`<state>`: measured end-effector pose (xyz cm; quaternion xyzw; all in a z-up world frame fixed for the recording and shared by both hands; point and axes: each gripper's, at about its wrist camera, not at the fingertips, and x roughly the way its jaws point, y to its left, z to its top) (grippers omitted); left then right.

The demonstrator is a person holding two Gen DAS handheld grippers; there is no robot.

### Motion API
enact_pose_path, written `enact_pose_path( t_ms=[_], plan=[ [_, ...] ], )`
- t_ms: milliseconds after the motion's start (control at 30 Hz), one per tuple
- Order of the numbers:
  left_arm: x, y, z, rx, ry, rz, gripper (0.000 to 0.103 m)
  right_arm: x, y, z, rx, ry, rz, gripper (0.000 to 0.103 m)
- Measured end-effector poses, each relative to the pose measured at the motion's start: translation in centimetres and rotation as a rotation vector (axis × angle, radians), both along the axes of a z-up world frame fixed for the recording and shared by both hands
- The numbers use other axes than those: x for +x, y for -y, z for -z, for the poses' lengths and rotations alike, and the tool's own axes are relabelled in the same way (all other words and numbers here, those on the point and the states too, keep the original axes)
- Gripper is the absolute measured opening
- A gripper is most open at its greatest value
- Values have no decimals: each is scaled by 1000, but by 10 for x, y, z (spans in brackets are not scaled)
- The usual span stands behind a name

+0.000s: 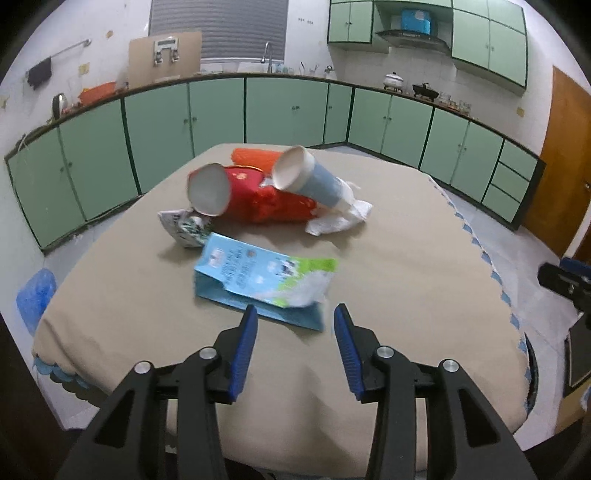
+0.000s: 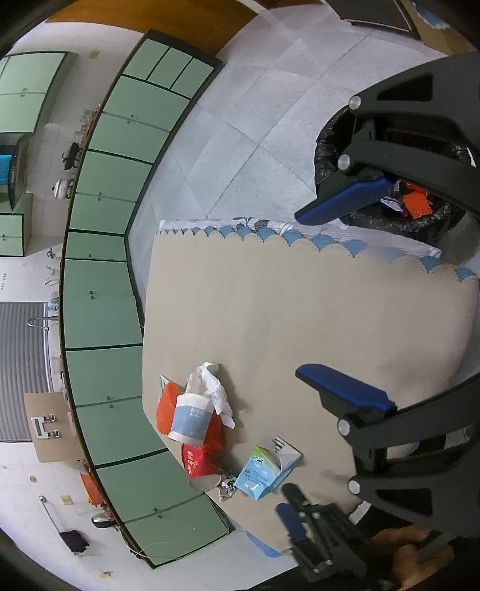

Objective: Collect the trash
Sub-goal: 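Grasp the light-blue carton with the left gripper and lift it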

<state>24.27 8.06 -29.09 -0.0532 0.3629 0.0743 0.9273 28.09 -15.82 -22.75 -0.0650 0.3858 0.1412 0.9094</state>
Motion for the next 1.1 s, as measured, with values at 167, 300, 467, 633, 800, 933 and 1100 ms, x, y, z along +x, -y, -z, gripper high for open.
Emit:
enact_pose_path(
  t_ms=[167,300,467,633,800,933,1100],
  plan=[
    [13,28,8,58,-11,-17,48,7,4,6,2,9,-13,75],
    [30,35,17,111,-37,-95,51,15,11,10,16,4,-10,75],
    [26,-12,23,93,-71,-257,51,16,19,10,14,10,-6,75],
    [-1,-62,23,114,-80,-349,50,16,20,15,8,0,-4,76],
    [-18,-56,14,69,-26,-262,67,13,13,18,10,-8,-7,76],
    [-7,-24,13,159,14,-237,85,9,9,16,7,-13,-16,76],
    [11,-41,19,125,-3,-338,85,7,6,7,8,4,-22,79]
  ],
)
